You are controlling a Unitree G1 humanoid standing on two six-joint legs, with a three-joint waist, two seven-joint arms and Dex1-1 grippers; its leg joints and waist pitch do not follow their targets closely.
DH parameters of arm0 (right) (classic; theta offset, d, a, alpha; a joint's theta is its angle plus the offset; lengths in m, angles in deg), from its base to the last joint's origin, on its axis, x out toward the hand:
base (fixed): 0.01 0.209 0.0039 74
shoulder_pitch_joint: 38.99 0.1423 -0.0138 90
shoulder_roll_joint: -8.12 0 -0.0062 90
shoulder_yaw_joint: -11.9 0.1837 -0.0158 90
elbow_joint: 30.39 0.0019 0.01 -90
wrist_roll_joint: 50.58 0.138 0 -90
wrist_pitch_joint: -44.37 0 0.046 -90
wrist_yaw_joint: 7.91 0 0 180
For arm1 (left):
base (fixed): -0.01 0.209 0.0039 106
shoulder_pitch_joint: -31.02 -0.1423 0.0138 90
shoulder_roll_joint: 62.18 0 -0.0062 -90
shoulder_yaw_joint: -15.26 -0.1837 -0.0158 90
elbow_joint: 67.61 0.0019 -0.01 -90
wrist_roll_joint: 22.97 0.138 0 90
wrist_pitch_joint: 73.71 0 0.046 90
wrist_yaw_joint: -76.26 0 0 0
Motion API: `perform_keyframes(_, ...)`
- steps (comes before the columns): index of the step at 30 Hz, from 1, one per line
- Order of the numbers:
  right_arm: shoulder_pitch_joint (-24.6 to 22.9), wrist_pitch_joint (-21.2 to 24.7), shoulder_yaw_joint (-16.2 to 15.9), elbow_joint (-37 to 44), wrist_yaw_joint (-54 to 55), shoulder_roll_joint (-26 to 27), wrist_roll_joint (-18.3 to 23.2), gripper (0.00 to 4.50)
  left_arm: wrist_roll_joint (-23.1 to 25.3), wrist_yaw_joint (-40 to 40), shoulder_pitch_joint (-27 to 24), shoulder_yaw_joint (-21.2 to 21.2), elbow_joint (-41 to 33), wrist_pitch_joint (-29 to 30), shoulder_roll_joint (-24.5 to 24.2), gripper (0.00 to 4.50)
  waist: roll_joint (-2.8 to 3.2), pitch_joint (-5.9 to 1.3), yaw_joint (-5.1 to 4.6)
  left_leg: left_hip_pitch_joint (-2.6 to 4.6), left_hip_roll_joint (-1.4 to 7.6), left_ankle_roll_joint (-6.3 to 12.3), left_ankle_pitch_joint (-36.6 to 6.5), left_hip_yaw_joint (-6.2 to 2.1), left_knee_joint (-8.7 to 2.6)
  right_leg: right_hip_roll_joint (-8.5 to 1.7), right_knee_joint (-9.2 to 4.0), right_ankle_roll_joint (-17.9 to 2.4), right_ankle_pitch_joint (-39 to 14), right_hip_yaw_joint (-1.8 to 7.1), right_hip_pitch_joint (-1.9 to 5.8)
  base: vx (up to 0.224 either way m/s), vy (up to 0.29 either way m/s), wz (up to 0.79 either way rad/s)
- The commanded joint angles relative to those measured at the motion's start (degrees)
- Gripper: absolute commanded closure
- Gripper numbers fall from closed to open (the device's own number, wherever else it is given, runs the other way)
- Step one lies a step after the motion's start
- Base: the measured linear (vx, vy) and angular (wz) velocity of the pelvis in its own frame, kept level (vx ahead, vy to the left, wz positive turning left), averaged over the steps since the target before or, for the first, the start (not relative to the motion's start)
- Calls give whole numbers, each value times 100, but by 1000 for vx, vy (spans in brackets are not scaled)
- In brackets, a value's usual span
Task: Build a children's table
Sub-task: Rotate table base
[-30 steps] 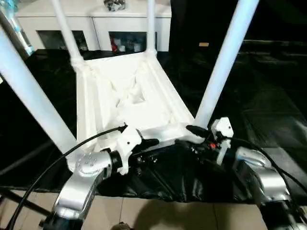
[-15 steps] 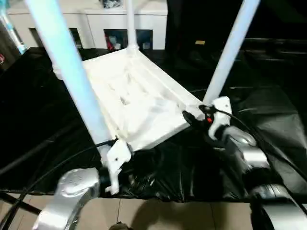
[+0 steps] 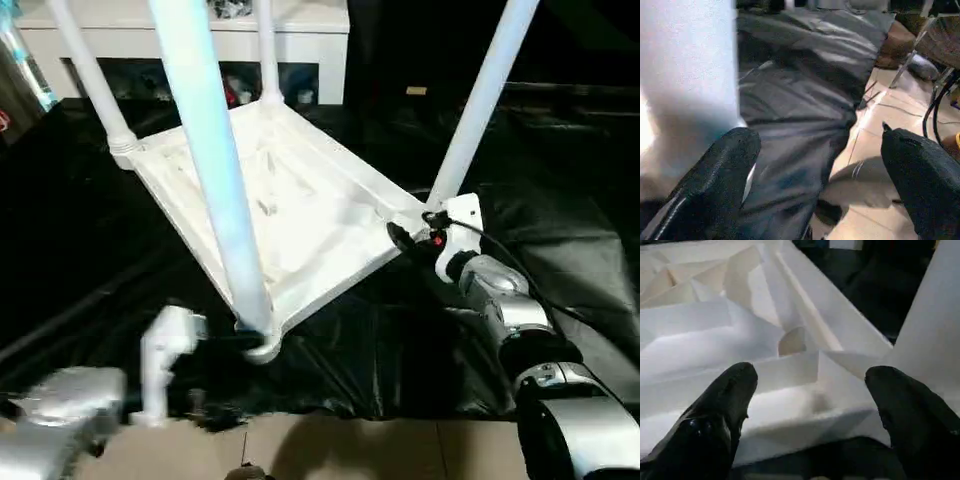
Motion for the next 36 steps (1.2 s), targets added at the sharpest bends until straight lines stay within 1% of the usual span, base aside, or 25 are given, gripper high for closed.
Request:
perform_keyframes(1, -121, -31, -9, 231, -152, -71, 55, 43, -42, -75, -27, 313, 218, 23, -182, 4, 17, -311, -24, 0, 172, 220, -1417, 11, -380, -249, -329, -1101, -1540, 291, 265, 0, 0, 0)
perform_keyframes(2, -312, -62, -15, 419, -231, -119, 48, 43, -117, -185, -23, 476, 358, 73, -353, 4, 27, -300, -23, 4, 176, 192, -1529, 8, -387, -250, -344, -1055, -1701, 293, 256, 0, 0, 0)
perform_keyframes(3, -349, -74, -20, 454, -239, -128, 39, 43, -133, -205, -20, 506, 382, 81, -381, 4, 50, -313, -15, 15, 177, 157, -1598, 1, -390, -257, -354, -1006, -1830, 293, 259, 0, 0, 0)
perform_keyframes(5, -658, -62, -72, 769, -344, -229, -19, 43, -263, -364, 48, 696, 548, 117, -579, 4, 60, -308, 2, 33, 185, 109, -1691, -7, -403, -256, -364, -984, -1935, 296, 245, 0, 0, 0)
perform_keyframes(8, -808, 53, -49, 1001, -439, -259, 42, 43, -307, -318, 196, 735, 666, 25, -561, 4, 66, -318, 10, 36, 188, 80, -1738, -17, -406, -255, -355, -1017, -1842, 302, 250, 0, 0, 0)
perform_keyframes(9, -905, 95, -38, 1162, -424, -271, 54, 43, -328, -217, 371, 732, 747, -44, -460, 4, 84, -320, 5, 29, 191, 71, -1746, -24, -408, -258, -337, -1054, -1769, 303, 252, 0, 0, 0)
perform_keyframes(10, -968, 118, -32, 1267, -405, -277, 57, 43, -345, -146, 490, 727, 799, -84, -388, 4, 73, -313, 6, 35, 181, 75, -1742, -14, -412, -241, -364, -1020, -1788, 301, 256, 0, 0, 0)
perform_keyframes(11, -1026, 144, -26, 1366, -380, -277, 51, 43, -381, -83, 601, 724, 845, -99, -313, 4, 81, -327, 30, 70, 186, 44, -1751, -9, -399, -256, -357, -1055, -1713, 311, 236, 0, 0, 0)
perform_keyframes(12, -1059, 164, -20, 1422, -324, -270, 32, 43, -407, -31, 696, 717, 872, -135, -234, 4, 73, -334, 20, 21, 181, 36, -1684, -26, -407, -269, -328, -1079, -1635, 302, 282, 0, 0, 0)
perform_keyframes(13, -1091, 209, -10, 1474, -237, -256, 10, 43, -407, 55, 827, 689, 902, -210, -107, 4, 71, -342, 21, 26, 180, 31, -1656, -24, -402, -271, -327, -1080, -1622, 300, 285, 0, 0, 0)
perform_keyframes(14, -1101, 267, -6, 1449, -81, -224, -43, 43, -458, 237, 1070, 624, 905, -244, 151, 4, 52, -346, 13, 29, 179, 24, -1547, -16, -395, -269, -329, -1087, -1533, 306, 284, 0, 0, 0)
perform_keyframes(15, -1093, 283, -9, 1414, -31, -213, -63, 43, -486, 310, 1154, 600, 898, -226, 243, 4, 61, -360, 26, 43, 172, 6, -1508, -14, -375, -283, -321, -1139, -1462, 308, 280, 0, 0, 0)
perform_keyframes(18, -982, 107, -140, 1165, 88, -69, -235, 43, -575, 540, 1614, 369, 911, -150, 688, 4, 34, -384, 16, 10, 162, 34, -1321, -12, -357, -281, -288, -1162, -1263, 299, 305, 0, 0, 0)
perform_keyframes(19, -929, 110, -151, 1092, 143, -35, -268, 43, -583, 555, 1691, 309, 910, -146, 762, 4, 14, -383, 7, 6, 160, 42, -1285, -11, -357, -281, -291, -1178, -1251, 297, 309, 0, 0, 0)
perform_keyframes(21, -849, 150, -154, 994, 242, 24, -302, 43, -570, 573, 1812, 184, 914, -150, 888, 4, 10, -386, 11, -21, 148, 70, -1171, -14, -344, -286, -276, -1180, -1201, 293, 332, 0, 0, 0)
perform_keyframes(22, -797, 179, -157, 922, 300, 54, -321, 43, -559, 558, 1868, 108, 921, -147, 942, 4, -8, -395, 1, -22, 153, 92, -1094, -16, -342, -290, -272, -1155, -1214, 291, 337, 0, 0, 0)
perform_keyframes(24, -678, 240, -189, 743, 455, 117, -395, 43, -590, 533, 1979, -62, 900, -109, 1085, 4, 14, -392, -4, -16, 156, 108, -1059, -12, -331, -287, -268, -1162, -1211, 291, 326, 0, 0, 0)
perform_keyframes(25, -597, 227, -226, 616, 527, 155, -450, 43, -602, 527, 2052, -178, 880, -73, 1181, 4, 9, -393, -5, 2, 159, 106, -1057, -1, -328, -283, -278, -1177, -1208, 293, 312, 0, 0, 0)
perform_keyframes(27, -395, 105, -290, 365, 587, 296, -504, 43, -515, 513, 2265, -587, 861, -31, 1476, 4, 25, -385, 15, 14, 163, 71, -1143, 1, -328, -285, -278, -1214, -1245, 295, 301, 0, 0, 0)
perform_keyframes(28, -380, 87, -293, 352, 579, 310, -501, 43, -502, 512, 2284, -629, 861, -30, 1504, 4, 28, -385, 27, 34, 171, 63, -1208, 2, -327, -285, -285, -1217, -1273, 298, 286, 0, 0, 0)
perform_keyframes(29, -351, 56, -294, 331, 556, 339, -491, 43, -473, 513, 2323, -705, 869, -32, 1557, 4, 18, -379, 15, -2, 166, 46, -1275, -10, -333, -285, -273, -1194, -1280, 294, 318, 0, 0, 0)
perform_keyframes(31, -264, 23, -297, 224, 539, 403, -508, 43, -409, 535, 2440, -977, 890, 8, 1716, 4, 6, -387, -2, -22, 165, 40, -1260, -23, -341, -289, -268, -1134, -1271, 288, 344, 0, 0, 0)
perform_keyframes(32, -226, -9, -314, 171, 518, 432, -539, 43, -362, 577, 2510, -1184, 890, 36, 1834, 4, 8, -397, -8, -14, 164, 43, -1211, -22, -329, -297, -267, -1136, -1219, 289, 340, 0, 0, 0)
perform_keyframes(35, -188, -76, -352, 104, 477, 467, -576, 43, -145, 665, 2668, -1572, 999, -14, 2110, 4, 0, -409, -28, -20, 159, 121, -1034, -15, -309, -295, -256, -1200, -997, 289, 349, 0, 0, 0)
perform_keyframes(36, -154, -118, -346, 33, 453, 488, -584, 43, -34, 692, 2772, -1731, 1108, -55, 2265, 4, 12, -406, -37, -29, 151, 144, -1002, -11, -299, -292, -260, -1214, -970, 288, 352, 0, 0, 0)
